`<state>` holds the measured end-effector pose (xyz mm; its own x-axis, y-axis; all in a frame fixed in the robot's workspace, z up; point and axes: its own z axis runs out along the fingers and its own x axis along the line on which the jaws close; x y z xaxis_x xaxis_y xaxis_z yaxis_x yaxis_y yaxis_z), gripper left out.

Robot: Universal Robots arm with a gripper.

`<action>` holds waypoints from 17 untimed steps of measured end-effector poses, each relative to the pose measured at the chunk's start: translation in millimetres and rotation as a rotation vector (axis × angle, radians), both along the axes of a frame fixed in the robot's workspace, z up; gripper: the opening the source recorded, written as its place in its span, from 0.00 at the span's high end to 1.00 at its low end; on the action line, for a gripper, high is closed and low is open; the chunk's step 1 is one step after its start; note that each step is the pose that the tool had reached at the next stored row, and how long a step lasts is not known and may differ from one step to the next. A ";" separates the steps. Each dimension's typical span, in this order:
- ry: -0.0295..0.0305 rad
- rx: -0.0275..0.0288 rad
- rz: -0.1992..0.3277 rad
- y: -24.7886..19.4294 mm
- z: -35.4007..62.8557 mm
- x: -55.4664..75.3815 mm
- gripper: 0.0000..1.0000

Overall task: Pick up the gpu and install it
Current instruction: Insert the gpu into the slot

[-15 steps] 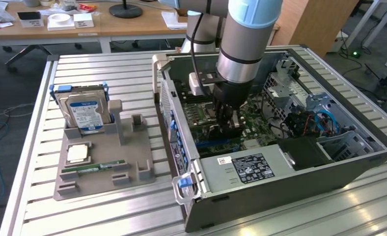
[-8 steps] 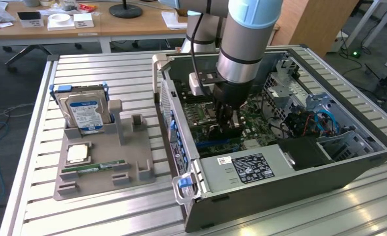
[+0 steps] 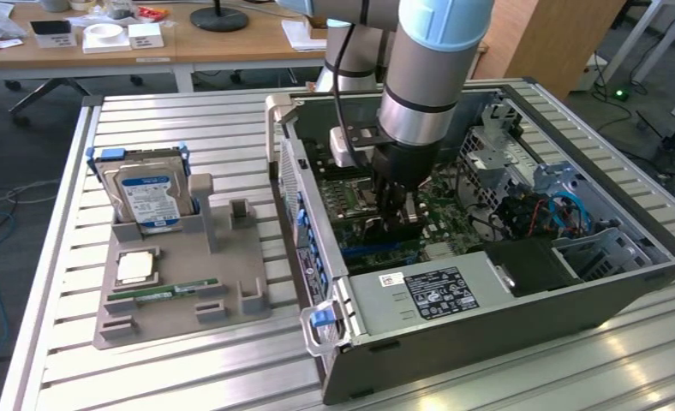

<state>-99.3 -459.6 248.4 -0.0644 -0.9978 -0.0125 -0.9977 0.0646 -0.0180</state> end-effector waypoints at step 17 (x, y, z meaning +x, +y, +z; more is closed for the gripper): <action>-0.0020 0.0018 0.000 -0.1 0.1 -0.1 0.73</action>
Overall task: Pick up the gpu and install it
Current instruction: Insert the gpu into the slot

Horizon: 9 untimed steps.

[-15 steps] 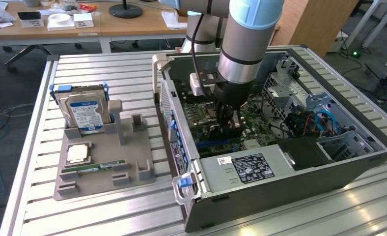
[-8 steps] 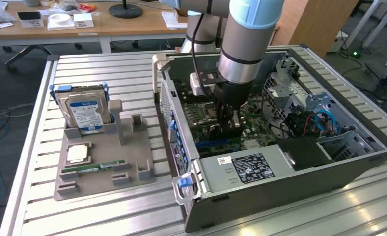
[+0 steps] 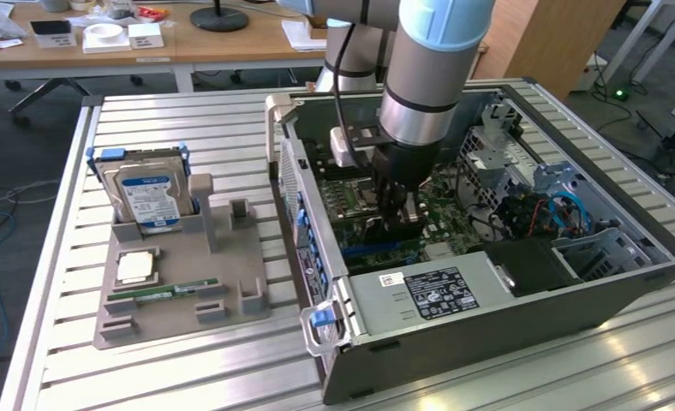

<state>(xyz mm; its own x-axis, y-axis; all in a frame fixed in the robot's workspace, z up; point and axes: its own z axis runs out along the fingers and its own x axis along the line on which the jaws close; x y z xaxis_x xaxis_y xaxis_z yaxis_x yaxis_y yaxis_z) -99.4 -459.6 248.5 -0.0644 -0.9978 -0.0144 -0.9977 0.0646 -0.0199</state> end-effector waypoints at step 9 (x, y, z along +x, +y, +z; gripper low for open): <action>0.0000 0.0033 0.000 0.2 -0.8 -0.3 0.73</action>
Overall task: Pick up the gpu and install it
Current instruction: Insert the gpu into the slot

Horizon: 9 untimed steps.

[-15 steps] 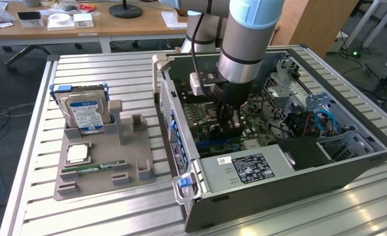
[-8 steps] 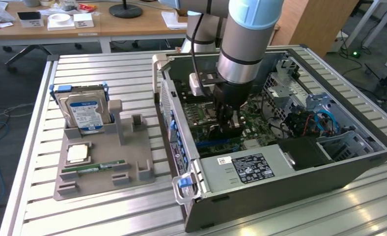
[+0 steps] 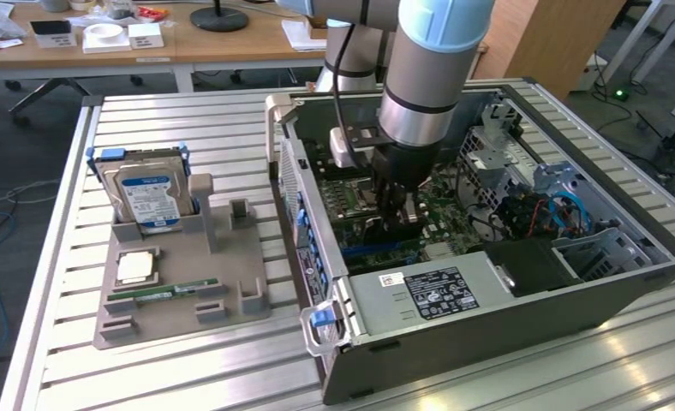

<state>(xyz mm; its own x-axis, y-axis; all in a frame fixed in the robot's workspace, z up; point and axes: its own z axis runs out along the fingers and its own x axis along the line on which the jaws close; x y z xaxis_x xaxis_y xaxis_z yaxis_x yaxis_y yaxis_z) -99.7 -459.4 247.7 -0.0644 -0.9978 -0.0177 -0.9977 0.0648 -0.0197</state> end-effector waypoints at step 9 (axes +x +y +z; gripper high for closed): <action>-0.0002 0.0004 -0.001 0.0 -1.1 0.0 0.73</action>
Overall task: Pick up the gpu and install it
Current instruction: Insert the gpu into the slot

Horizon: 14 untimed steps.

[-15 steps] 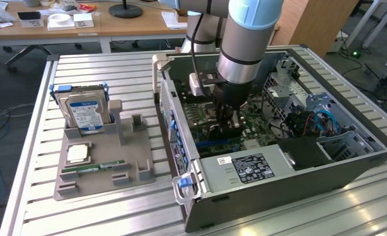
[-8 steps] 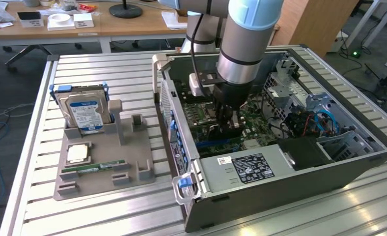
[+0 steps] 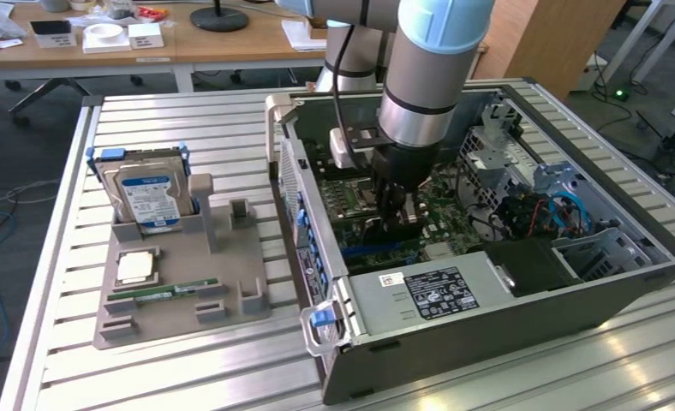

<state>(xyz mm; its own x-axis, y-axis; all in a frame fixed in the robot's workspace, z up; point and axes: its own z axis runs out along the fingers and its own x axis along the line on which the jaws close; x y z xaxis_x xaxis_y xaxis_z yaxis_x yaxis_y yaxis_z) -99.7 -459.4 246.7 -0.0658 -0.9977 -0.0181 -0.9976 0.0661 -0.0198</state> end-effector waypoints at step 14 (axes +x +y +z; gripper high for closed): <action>-0.0011 0.0013 0.000 -1.5 -0.5 -0.2 0.73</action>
<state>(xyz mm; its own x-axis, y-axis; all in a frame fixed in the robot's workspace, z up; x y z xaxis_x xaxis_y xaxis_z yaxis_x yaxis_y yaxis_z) -99.9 -460.9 246.1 -0.0655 -0.9977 -0.0195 -0.9976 0.0659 -0.0209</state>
